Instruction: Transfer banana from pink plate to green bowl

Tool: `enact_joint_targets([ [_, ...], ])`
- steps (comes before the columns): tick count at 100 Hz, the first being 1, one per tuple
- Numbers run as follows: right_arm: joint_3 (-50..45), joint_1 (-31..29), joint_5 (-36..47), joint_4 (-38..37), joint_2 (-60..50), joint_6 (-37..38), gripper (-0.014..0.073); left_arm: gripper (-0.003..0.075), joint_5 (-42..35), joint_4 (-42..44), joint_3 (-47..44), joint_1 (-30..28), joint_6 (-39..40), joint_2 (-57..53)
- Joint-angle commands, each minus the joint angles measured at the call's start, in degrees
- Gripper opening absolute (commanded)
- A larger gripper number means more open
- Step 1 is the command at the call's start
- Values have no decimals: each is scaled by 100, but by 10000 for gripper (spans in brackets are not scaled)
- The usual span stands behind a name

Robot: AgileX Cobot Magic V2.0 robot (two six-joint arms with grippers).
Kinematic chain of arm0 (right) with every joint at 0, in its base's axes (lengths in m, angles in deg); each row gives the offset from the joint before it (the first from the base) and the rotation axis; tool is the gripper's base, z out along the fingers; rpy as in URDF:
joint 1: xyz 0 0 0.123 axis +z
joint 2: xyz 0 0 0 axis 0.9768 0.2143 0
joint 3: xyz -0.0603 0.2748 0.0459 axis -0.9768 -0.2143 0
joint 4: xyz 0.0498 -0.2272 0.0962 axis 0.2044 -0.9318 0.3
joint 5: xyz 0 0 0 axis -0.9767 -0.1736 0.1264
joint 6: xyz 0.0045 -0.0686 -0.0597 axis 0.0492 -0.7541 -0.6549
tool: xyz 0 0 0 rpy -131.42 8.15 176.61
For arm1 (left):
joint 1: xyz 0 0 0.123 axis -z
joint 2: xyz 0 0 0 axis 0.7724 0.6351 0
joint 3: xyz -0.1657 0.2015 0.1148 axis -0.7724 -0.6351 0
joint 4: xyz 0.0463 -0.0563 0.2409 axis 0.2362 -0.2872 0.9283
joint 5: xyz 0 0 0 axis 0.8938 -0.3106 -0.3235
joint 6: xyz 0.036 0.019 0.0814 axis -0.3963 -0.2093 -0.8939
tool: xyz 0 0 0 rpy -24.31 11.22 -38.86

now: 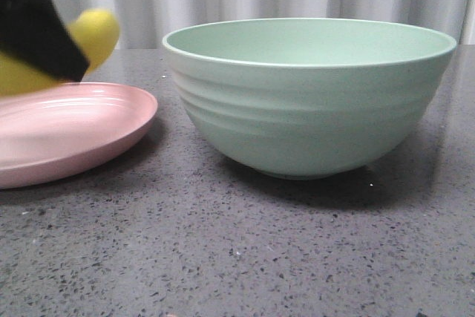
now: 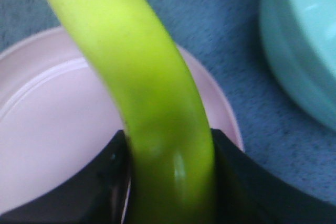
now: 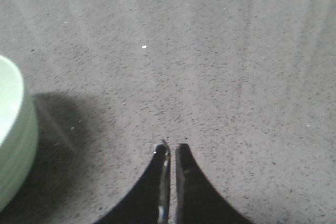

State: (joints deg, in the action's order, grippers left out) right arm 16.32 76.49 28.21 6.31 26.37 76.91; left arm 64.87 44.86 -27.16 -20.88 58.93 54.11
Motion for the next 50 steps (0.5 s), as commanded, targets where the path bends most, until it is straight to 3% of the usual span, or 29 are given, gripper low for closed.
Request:
enact_joint_targets([
  [1, 486, 212, 23, 90, 216, -26, -62, 19, -253, -142, 354, 273, -46, -328],
  [15, 950, 731, -122, 796, 558, -26, -23, 19, -253, -183, 515, 836, -55, -523],
  [39, 1413, 1807, 408, 1855, 1243, -26, 349, 19, -554, -485, 537, 1848, -55, -583],
  [50, 1560, 2227, 776, 2340, 1648, -26, 386, 19, -843, -485, 537, 2243, -55, -583],
])
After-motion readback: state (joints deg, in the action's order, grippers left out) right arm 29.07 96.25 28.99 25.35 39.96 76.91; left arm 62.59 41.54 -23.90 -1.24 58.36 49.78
